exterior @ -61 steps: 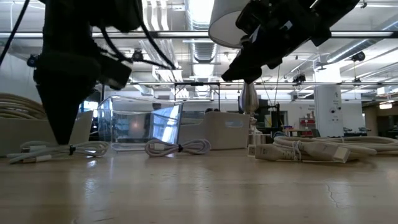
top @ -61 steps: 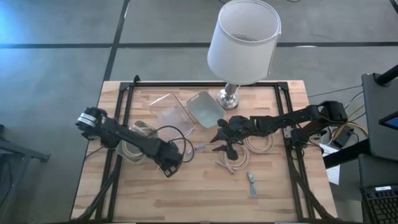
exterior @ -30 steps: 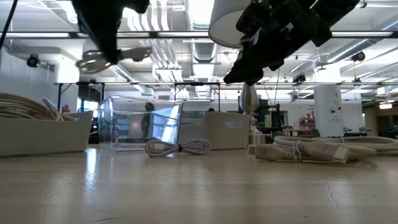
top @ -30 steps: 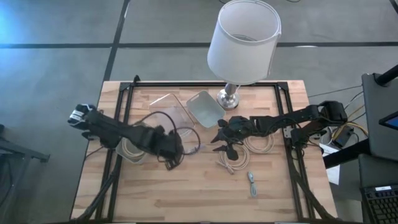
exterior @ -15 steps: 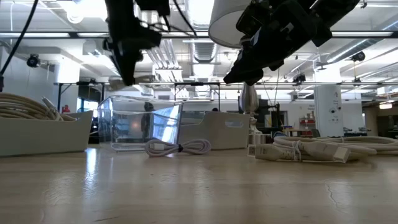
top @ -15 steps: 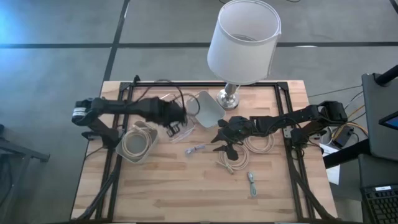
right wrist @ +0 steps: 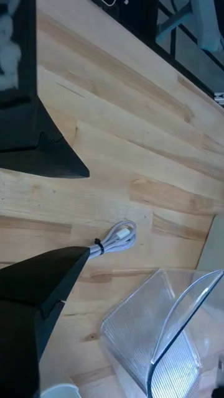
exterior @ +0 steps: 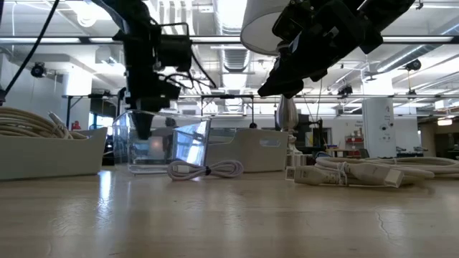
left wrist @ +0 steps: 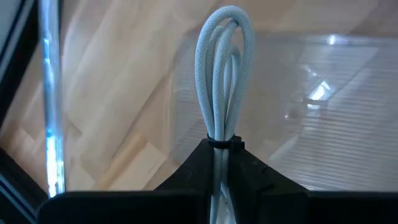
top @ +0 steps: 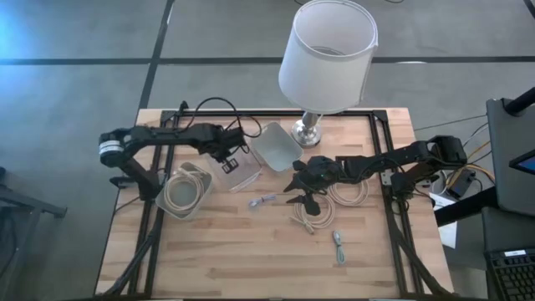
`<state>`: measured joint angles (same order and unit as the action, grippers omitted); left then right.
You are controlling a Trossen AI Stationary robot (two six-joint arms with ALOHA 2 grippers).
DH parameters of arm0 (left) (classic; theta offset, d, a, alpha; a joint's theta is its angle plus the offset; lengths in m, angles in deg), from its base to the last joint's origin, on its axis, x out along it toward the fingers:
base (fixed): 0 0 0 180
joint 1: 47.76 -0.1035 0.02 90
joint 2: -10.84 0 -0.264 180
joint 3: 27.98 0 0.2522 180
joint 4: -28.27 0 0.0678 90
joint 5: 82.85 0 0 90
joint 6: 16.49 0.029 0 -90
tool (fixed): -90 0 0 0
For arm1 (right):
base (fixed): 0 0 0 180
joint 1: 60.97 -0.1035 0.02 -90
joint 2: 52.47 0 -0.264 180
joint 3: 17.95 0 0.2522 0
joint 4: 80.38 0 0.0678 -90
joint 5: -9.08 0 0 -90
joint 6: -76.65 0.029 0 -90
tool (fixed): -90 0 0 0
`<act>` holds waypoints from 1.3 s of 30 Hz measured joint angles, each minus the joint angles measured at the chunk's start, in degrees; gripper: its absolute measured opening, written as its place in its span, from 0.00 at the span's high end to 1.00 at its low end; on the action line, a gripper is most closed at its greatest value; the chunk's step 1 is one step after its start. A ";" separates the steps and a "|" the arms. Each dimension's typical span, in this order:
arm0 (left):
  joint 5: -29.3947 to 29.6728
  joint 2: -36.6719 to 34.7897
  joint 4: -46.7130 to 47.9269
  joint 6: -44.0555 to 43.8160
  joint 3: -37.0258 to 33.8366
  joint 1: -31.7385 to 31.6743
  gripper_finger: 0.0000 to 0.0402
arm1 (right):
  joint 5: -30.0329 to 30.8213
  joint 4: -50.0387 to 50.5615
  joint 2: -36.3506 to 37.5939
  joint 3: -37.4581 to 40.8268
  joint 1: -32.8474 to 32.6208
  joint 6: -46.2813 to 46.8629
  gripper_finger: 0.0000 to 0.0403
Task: Pick & Place USB Port
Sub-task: Put the white charger cable into the transparent bin, then put the purple charger cable into the transparent bin
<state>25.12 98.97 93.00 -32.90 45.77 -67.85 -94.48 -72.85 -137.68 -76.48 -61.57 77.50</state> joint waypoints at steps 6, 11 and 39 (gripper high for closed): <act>0.07 0.00 -1.49 0.09 -2.76 -0.20 0.85 | 0.00 -0.01 0.00 0.00 0.00 0.02 0.54; 0.33 0.00 -4.39 0.34 -3.85 -0.20 0.80 | 0.02 -0.02 0.00 0.00 0.00 0.02 0.54; -0.76 -10.41 2.41 -3.90 10.71 13.25 0.83 | 0.17 -8.90 -1.79 0.00 -0.02 -3.42 0.54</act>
<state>24.36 88.56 95.40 -36.80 56.48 -54.60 -94.31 -81.75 -139.47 -76.48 -61.60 74.08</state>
